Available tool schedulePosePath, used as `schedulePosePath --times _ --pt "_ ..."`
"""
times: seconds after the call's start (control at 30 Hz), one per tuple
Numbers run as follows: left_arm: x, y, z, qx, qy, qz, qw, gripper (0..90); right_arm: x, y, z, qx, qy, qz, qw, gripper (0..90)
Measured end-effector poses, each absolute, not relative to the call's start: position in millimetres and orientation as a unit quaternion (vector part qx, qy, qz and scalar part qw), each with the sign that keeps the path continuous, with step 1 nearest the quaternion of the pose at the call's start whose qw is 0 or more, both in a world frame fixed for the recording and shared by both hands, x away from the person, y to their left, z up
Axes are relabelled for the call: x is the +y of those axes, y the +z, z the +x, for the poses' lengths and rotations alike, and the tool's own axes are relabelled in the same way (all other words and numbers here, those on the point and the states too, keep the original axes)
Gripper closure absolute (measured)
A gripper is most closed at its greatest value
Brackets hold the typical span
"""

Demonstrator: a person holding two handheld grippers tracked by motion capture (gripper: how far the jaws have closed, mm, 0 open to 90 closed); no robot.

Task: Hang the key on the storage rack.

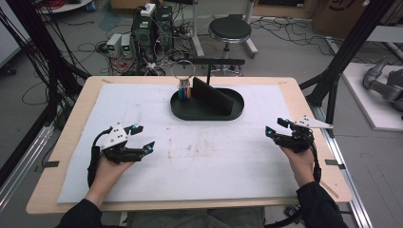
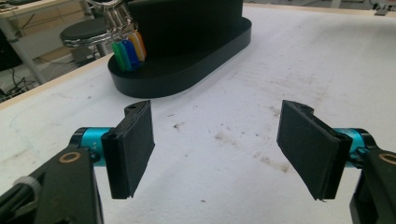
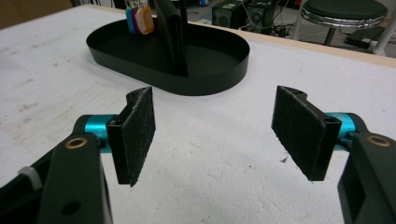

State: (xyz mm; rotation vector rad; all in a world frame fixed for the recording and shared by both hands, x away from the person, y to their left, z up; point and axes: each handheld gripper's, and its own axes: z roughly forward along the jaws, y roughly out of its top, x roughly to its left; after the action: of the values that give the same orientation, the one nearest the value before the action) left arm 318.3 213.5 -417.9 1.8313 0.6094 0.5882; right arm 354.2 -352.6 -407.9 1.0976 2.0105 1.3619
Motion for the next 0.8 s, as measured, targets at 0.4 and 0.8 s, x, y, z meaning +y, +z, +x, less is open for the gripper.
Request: schedulePosePath --times 0.4,0.8 --pt "221.2 -417.7 316.2 0.264 0.252 0.765 0.531 27.3 -348.9 -411.7 358.3 0.741 0.489 0.398 0.232 30.8" --pt "222.4 -416.9 315.8 0.264 0.252 0.764 0.531 27.3 -353.6 -412.3 359.8 0.731 0.490 0.415 0.231 28.7"
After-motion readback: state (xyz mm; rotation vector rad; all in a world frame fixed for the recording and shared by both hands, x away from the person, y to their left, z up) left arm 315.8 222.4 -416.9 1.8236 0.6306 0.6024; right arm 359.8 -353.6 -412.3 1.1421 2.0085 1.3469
